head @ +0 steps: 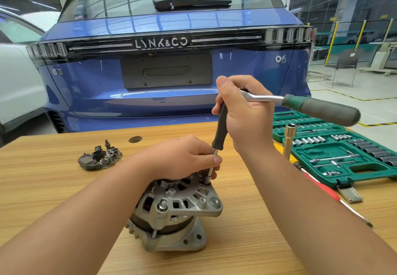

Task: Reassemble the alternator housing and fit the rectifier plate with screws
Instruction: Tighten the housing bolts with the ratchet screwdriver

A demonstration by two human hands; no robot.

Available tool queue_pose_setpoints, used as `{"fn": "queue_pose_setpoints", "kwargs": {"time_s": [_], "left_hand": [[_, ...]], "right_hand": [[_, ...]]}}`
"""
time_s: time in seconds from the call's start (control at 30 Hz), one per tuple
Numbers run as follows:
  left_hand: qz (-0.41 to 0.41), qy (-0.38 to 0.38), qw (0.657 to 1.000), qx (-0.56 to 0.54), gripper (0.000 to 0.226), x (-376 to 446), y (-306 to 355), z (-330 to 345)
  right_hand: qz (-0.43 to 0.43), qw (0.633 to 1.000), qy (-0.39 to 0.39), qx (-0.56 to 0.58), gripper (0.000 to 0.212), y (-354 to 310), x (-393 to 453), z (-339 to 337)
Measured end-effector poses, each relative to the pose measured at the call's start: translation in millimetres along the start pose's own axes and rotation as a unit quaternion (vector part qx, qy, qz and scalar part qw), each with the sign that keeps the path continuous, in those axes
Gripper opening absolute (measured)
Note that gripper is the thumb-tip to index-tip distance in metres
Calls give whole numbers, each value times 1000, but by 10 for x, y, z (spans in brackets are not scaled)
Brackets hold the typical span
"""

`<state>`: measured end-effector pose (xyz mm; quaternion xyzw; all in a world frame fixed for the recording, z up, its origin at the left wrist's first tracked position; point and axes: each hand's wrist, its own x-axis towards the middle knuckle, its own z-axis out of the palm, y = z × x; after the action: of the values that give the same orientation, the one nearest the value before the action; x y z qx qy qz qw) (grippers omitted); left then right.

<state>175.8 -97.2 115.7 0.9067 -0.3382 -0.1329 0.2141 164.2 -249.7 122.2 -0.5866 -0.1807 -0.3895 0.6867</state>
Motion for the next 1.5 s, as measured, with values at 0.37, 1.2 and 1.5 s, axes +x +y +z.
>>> {"fn": "queue_pose_setpoints", "kwargs": {"time_s": [0.37,1.2,1.5], "left_hand": [[-4,14,1000,23,29,-5,11,2],[0,33,999,36,29,10,15,35],[8,28,1000,5,27,-67,15,9]], "right_hand": [[364,875,-70,311,66,-104,105,-51],[389,864,-85,309,67,-85,139,-105],[176,935,-134,277,25,-13,51,-55]]}}
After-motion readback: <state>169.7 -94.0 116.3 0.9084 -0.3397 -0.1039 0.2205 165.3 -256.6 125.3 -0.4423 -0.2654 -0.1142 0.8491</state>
